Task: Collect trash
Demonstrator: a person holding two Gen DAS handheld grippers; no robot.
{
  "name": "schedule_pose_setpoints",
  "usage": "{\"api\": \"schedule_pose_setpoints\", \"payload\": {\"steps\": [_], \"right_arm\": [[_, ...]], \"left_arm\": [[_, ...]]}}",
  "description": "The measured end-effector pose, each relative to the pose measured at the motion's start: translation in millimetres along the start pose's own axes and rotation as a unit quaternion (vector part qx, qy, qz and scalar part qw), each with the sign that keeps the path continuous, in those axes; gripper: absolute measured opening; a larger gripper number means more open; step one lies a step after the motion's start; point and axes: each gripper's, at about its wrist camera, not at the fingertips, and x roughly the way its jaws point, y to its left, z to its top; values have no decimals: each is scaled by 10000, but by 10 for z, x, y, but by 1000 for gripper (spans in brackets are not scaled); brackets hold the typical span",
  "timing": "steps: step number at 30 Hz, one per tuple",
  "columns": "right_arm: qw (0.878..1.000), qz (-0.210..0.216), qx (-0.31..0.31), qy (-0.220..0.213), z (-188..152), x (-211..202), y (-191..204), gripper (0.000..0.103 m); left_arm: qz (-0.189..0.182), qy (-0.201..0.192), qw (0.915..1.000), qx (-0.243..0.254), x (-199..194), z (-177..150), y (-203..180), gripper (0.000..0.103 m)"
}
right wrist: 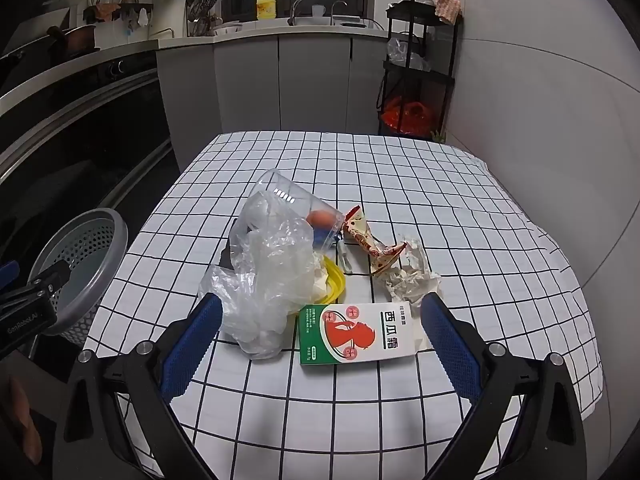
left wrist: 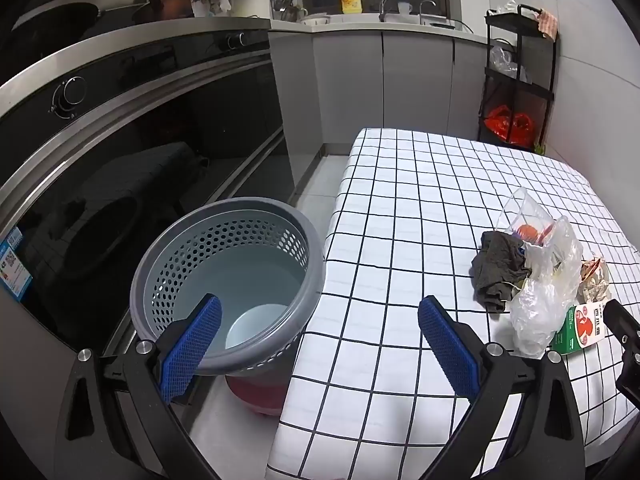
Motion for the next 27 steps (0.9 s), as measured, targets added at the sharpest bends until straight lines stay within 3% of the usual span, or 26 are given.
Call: {"api": "schedule_pose_setpoints", "payload": {"steps": [27], "right_arm": [[10000, 65, 11, 25, 9, 10, -17, 95]], "left_arm": [[25, -1, 10000, 13, -23, 2, 17, 97]]}}
